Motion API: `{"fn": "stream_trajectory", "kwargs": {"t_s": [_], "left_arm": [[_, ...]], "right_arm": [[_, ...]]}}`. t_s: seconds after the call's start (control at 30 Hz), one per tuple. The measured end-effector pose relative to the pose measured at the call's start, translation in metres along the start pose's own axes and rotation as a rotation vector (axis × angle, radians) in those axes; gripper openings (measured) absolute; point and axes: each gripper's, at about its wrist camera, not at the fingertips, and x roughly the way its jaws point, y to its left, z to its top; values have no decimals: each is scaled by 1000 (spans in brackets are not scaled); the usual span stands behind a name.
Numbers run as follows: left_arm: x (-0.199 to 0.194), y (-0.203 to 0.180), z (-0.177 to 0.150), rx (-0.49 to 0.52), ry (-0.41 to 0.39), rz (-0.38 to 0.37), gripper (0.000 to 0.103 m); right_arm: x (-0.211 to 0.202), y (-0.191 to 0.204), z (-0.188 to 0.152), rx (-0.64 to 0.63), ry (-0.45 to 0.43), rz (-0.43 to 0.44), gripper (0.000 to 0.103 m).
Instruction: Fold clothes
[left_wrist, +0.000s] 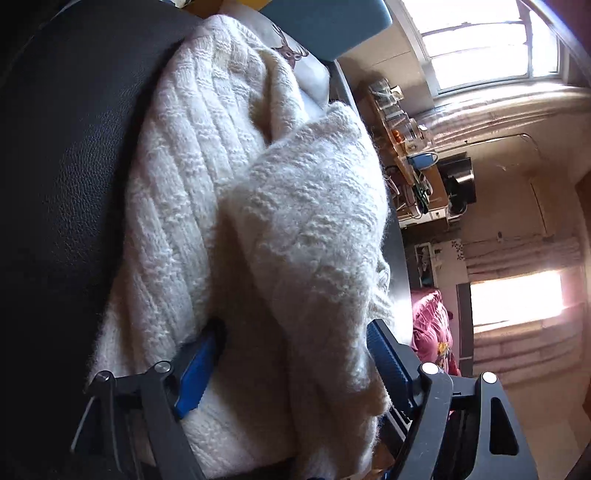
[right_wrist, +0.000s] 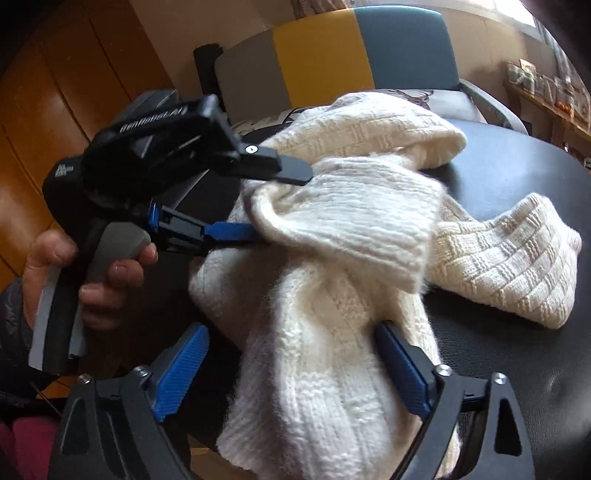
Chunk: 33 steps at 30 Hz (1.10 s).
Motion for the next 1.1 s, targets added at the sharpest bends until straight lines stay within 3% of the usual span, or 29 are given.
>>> {"fn": "stream_trajectory", "kwargs": {"t_s": [0.13, 0.23, 0.27, 0.33, 0.37, 0.4, 0.53, 0.7, 0.9, 1.1], "left_arm": [[-4, -1, -2, -20, -21, 25, 81], [-9, 4, -2, -53, -27, 8, 80], [-10, 5, -2, -55, -25, 7, 73], [-15, 5, -4, -27, -34, 33, 47], [-21, 4, -4, 3, -59, 72, 18], [-24, 1, -5, 29, -68, 88, 12], [-46, -3, -3, 75, -137, 105, 11], [-106, 0, 12, 103, -286, 104, 11], [-170, 44, 18, 87, -374, 209, 11], [-241, 112, 4, -5, -459, 368, 11]], "right_arm": [[9, 11, 4, -55, 29, -76, 103], [9, 8, 6, -45, 21, -76, 103], [9, 7, 7, -40, 20, -71, 103], [9, 3, 10, -23, 17, -61, 103], [9, 1, 12, -14, 19, -57, 103], [9, -1, 13, -7, 21, -54, 103], [8, -9, 19, 23, 26, -24, 103], [12, -20, 27, 43, 62, -17, 103], [27, -13, 38, -48, 145, -120, 103], [31, -17, 45, -73, 165, -144, 103]]}}
